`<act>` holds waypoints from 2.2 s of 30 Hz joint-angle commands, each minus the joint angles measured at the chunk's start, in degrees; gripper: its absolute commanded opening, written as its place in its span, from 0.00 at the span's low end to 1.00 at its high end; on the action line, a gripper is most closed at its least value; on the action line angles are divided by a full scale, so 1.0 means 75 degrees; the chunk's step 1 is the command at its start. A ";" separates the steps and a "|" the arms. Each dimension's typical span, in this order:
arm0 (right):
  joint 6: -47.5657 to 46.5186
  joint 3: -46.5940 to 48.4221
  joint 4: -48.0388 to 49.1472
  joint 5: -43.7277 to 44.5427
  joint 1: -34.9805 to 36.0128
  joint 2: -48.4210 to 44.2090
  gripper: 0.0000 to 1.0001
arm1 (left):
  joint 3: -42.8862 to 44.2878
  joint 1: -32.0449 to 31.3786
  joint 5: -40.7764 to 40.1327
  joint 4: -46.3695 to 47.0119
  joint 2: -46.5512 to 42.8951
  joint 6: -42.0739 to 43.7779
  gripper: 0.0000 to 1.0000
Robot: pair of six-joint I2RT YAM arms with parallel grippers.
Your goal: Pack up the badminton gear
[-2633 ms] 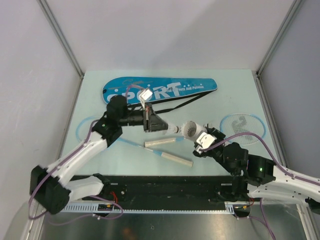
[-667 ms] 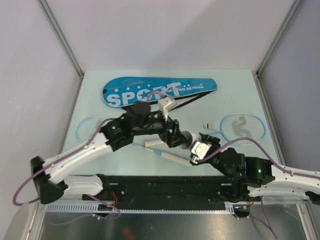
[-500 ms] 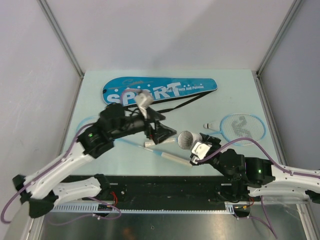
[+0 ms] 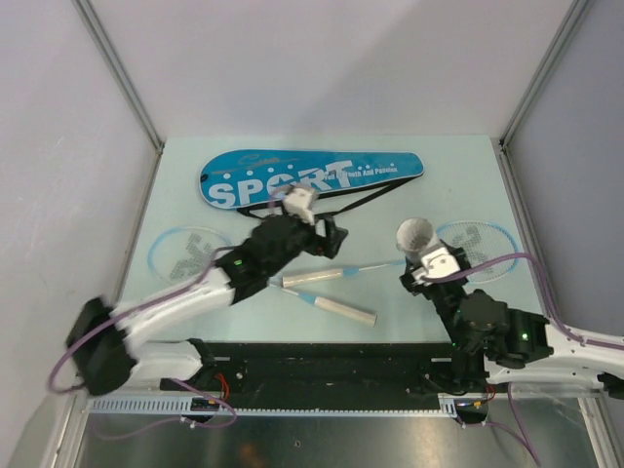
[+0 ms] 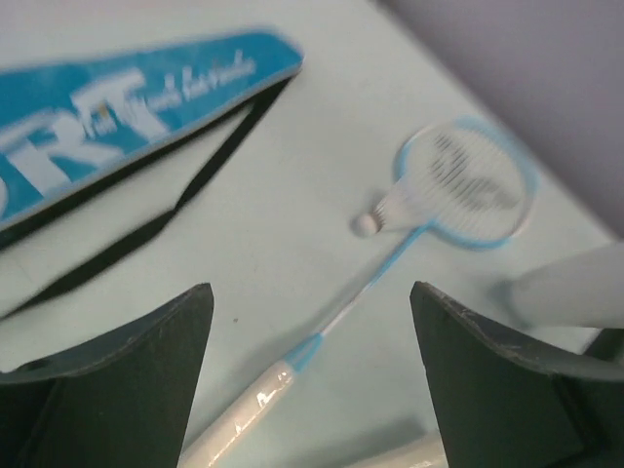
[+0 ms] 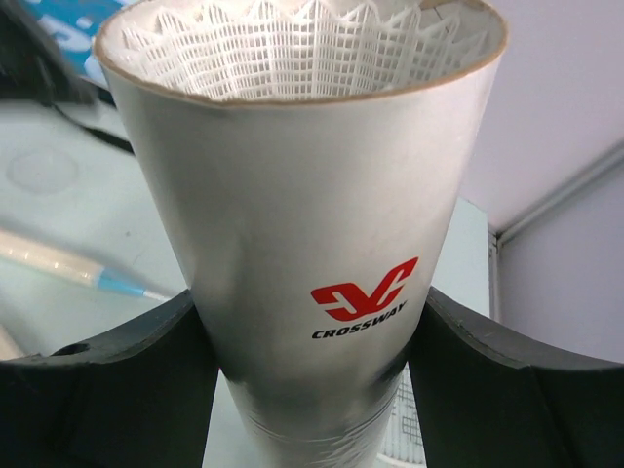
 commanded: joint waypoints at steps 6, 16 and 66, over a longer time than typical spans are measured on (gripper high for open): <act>0.0480 0.0240 0.0773 0.1534 0.0100 -0.0906 0.25 | 0.3224 -0.0145 -0.0593 0.0329 0.5007 -0.2170 0.82; 0.0515 0.0357 0.0586 0.1605 0.0136 -0.1187 0.25 | 0.8322 -0.1258 -0.2271 -0.2334 0.8783 -0.2463 0.94; 0.0094 0.0346 0.0761 -0.0948 0.0112 0.0780 0.25 | 0.1906 0.2149 0.4006 -0.2299 0.0248 -0.1995 0.11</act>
